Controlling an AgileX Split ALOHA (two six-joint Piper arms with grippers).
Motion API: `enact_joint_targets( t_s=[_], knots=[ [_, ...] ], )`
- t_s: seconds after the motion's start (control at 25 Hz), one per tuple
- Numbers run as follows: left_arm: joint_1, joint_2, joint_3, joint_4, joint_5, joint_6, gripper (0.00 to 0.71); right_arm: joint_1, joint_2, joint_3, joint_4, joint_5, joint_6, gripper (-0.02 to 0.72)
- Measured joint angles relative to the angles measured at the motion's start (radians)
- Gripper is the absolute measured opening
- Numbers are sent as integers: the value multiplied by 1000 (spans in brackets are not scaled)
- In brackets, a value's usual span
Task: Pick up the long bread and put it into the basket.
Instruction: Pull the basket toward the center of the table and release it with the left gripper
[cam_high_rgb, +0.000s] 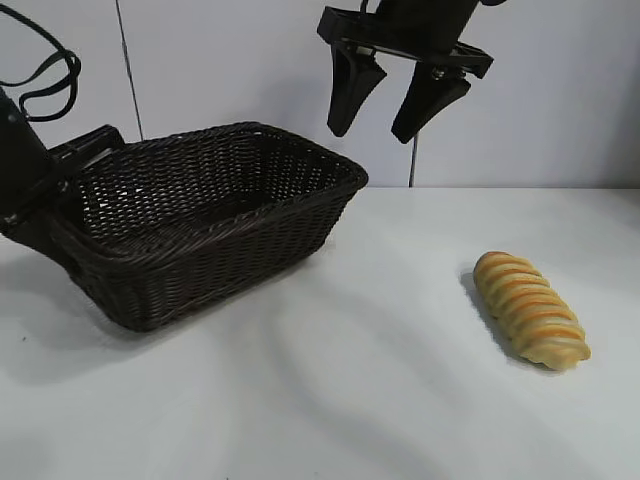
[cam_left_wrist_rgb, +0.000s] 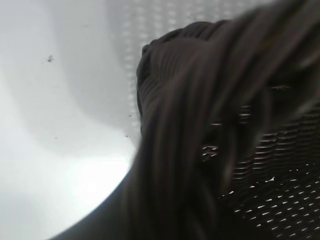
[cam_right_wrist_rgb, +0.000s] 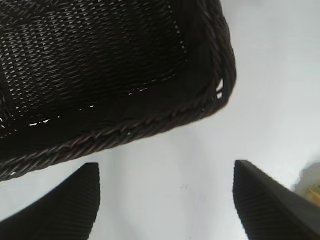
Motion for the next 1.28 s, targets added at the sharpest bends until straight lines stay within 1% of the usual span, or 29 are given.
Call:
enact_joint_targets(
  t_s=[0.12,0.28,0.4,0.48,0.68,0.76,0.92,1.04,1.28],
  knots=[
    [8,0,-8,-33,20,98,102,0,0,0,0,0,0,537],
    [46,0,-8,-116,50,240,102,0,0,0,0,0,0,537],
    [68,0,-8,-123,83,347,102,0,0,0,0,0,0,537],
    [73,0,-8,-119,99,396,102,0,0,0,0,0,0,537],
    [73,0,-10,-76,122,468,102,0,0,0,0,0,0,537],
    [73,2,-33,-50,155,493,102,0,0,0,0,0,0,537],
    [73,52,-132,-30,250,537,102,0,0,0,0,1,0,537],
    [65,97,-205,-24,301,568,101,0,0,0,0,1,0,537],
    [20,175,-317,-23,349,608,101,0,0,0,0,1,0,537]
  ],
)
